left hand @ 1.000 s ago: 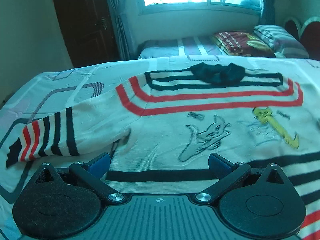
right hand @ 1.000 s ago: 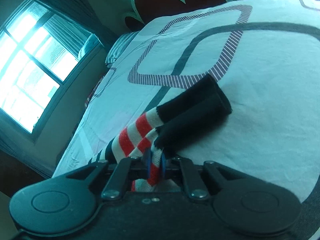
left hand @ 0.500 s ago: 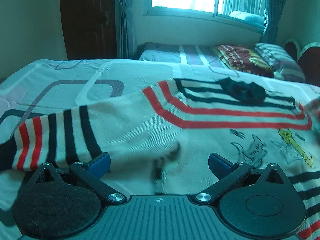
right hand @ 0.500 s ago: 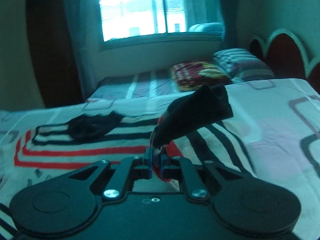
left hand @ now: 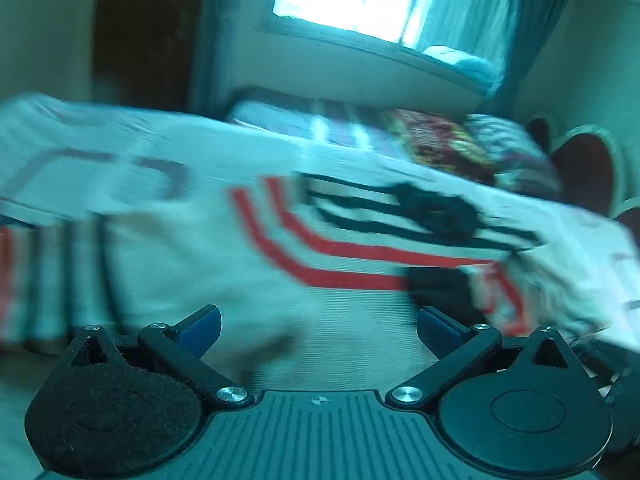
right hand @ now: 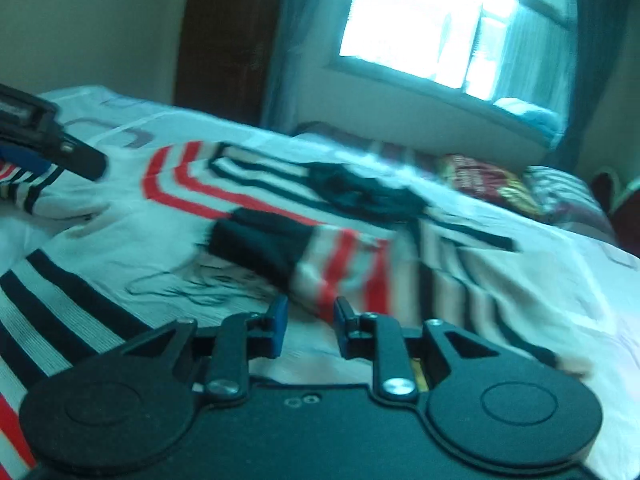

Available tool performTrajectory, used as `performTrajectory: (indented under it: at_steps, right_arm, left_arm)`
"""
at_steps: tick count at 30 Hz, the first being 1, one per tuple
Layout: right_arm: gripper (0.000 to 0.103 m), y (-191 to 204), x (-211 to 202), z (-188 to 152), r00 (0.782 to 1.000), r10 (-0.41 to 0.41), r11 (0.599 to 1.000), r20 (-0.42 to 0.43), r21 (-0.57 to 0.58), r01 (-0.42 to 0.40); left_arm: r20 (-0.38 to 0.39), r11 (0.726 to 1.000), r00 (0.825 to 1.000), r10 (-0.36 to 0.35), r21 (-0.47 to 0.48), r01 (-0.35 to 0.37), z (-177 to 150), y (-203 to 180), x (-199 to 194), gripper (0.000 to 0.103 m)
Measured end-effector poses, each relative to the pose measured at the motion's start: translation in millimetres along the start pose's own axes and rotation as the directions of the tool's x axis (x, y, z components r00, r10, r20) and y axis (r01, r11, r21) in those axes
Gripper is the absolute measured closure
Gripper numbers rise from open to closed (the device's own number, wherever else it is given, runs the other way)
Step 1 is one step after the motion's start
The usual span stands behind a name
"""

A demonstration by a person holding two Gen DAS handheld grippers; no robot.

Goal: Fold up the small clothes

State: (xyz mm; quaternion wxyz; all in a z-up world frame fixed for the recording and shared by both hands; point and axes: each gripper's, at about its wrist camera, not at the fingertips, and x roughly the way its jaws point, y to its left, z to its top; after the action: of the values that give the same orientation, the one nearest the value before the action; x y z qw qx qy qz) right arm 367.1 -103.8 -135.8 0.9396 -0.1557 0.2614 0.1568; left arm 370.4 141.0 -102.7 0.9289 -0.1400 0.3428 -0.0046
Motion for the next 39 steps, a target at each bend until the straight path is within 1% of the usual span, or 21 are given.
performTrajectory:
  at_steps: [3,5,7,9,11,12,13,15,17,19,23,26,29,31,32,33,35,36,37,38,39]
  right_arm:
    - [0.078,-28,-11,-8,0.998,-0.069,0.994,-0.001,0.083,0.069]
    - [0.078,-47,-15,-12,0.994,-0.109,0.984,-0.013,0.138,0.11]
    - [0.077,-67,-21,-17,0.992,-0.123,0.973,-0.021,0.193,0.125]
    - [0.077,-83,-28,-24,0.99,-0.141,0.962,-0.028,0.231,0.144]
    - [0.077,-97,-32,-31,0.987,-0.155,0.949,-0.036,0.274,0.159]
    - [0.077,-104,-33,-35,0.986,-0.158,0.94,-0.043,0.3,0.164]
    - [0.077,-112,-33,-38,0.985,-0.167,0.93,-0.052,0.324,0.175]
    - [0.077,-124,-31,-45,0.979,-0.186,0.909,-0.079,0.364,0.202]
    - [0.077,-136,-30,-51,0.976,-0.189,0.888,-0.104,0.407,0.215]
    - [0.077,-145,-26,-55,0.972,-0.198,0.872,-0.128,0.43,0.234]
    - [0.077,-159,-12,-58,0.967,-0.191,0.857,-0.17,0.452,0.249]
    - [0.077,-165,-4,-57,0.965,-0.198,0.855,-0.171,0.452,0.256]
    - [0.075,-172,4,-57,0.96,-0.213,0.846,-0.184,0.457,0.275]
    - [0.076,-174,10,-59,0.959,-0.21,0.85,-0.193,0.449,0.276]
    - [0.074,-173,10,-59,0.964,-0.198,0.858,-0.177,0.444,0.258]
    - [0.074,-170,9,-57,0.971,-0.186,0.875,-0.151,0.424,0.234]
    - [0.074,-163,10,-51,0.971,-0.203,0.903,-0.129,0.358,0.237]
    - [0.083,-162,11,-50,0.969,-0.216,0.906,-0.123,0.344,0.245]
    - [0.086,-168,11,-51,0.963,-0.24,0.887,-0.125,0.375,0.269]
    - [0.083,-180,12,-57,0.964,-0.225,0.849,-0.14,0.457,0.264]
    - [0.083,-191,14,-63,0.97,-0.186,0.816,-0.153,0.526,0.24]
  left_arm:
    - [-0.057,0.99,0.99,-0.127,-0.064,0.123,-1,-28,33,0.001]
    - [-0.106,0.983,0.98,-0.166,-0.098,0.156,-3,-46,57,0.001]
    - [-0.134,0.98,0.977,-0.169,-0.131,0.151,-5,-58,78,0.001]
    - [-0.122,0.981,0.981,-0.154,-0.141,0.136,-3,-68,89,0.001]
    - [-0.11,0.975,0.98,-0.166,-0.168,0.147,0,-75,100,0.001]
    - [-0.11,0.977,0.98,-0.164,-0.156,0.146,1,-80,105,0.001]
    - [-0.105,0.984,0.984,-0.147,-0.121,0.134,1,-86,109,0.044]
    - [-0.11,0.998,0.992,-0.057,-0.02,0.055,4,-94,117,0.094]
    - [-0.104,0.994,0.99,-0.094,-0.062,0.088,8,-86,119,0.095]
    - [-0.05,0.991,0.992,-0.116,-0.074,0.112,14,-80,106,0.096]
    - [0.027,0.993,0.993,-0.113,-0.028,0.113,26,-71,76,0.096]
    - [0.023,0.995,0.995,-0.1,0.006,0.1,31,-61,70,0.096]
    - [-0.005,0.998,0.998,-0.064,0.02,0.064,24,-47,75,0.096]
    - [-0.052,0.998,0.997,-0.051,0.016,0.052,14,-41,87,0.096]
    - [-0.068,0.999,0.997,-0.048,0.018,0.049,9,-41,92,0.096]
    - [-0.065,0.999,0.997,-0.046,0.019,0.047,4,-40,94,0.096]
    - [-0.048,0.999,0.998,-0.043,0.019,0.044,1,-41,91,0.096]
    - [-0.038,0.999,0.999,-0.037,0.014,0.038,2,-41,91,0.096]
    - [-0.02,1.0,0.999,-0.028,0.013,0.028,2,-41,88,0.096]
    - [-0.012,1.0,1.0,-0.015,0.025,0.016,1,-43,87,0.096]
    - [-0.015,0.999,1.0,-0.003,0.042,0.003,0,-46,88,0.096]
